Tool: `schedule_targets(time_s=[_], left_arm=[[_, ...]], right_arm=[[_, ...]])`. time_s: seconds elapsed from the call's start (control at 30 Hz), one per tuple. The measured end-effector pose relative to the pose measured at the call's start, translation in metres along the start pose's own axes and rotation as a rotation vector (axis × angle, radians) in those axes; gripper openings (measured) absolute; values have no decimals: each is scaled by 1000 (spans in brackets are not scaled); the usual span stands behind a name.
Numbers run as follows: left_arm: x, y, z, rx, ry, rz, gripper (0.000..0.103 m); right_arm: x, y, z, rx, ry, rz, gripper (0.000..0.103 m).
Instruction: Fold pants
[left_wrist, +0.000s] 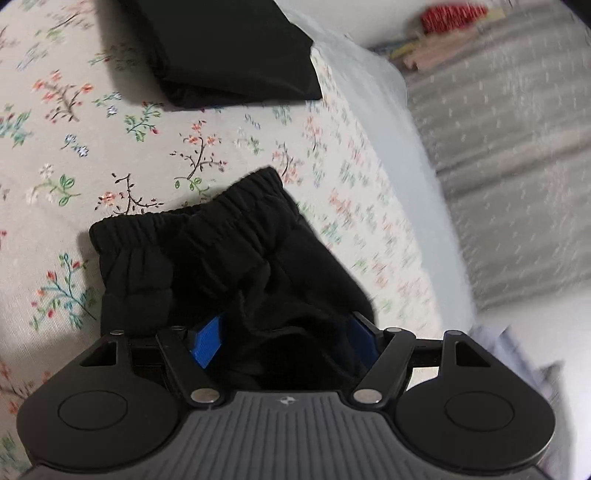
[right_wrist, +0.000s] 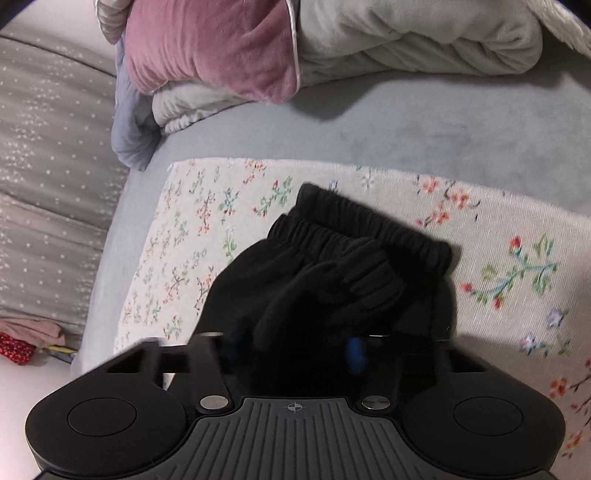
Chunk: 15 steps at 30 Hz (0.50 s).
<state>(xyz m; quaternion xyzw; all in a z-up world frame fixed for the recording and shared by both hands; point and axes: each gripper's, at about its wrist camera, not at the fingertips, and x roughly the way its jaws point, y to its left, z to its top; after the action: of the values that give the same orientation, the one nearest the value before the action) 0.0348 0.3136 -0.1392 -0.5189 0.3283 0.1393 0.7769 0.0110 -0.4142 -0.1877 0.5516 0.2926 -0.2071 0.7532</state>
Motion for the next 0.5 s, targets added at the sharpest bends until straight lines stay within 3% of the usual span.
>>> schedule_targets(time_s=[0.1,0.17,0.3,0.43,0.5], left_arm=[[-15,2,3,-54,-3,-75,78],[-22,-6,2,-36,2,-96,83],[-2,-23,-13,14,93,-153,95],[33,-22,-17,33,110,9,94],[42,-12,-14,-7,109,43,94]], right_arm=[[-10,4,3,-57,-2,36,16],[-14,5,2,-84,3,37,14],[-22,2,3,-78,9,76,12],[-29,15,-2,-181,-6,70,12],[-24,11,-1,-171,11,51,12]])
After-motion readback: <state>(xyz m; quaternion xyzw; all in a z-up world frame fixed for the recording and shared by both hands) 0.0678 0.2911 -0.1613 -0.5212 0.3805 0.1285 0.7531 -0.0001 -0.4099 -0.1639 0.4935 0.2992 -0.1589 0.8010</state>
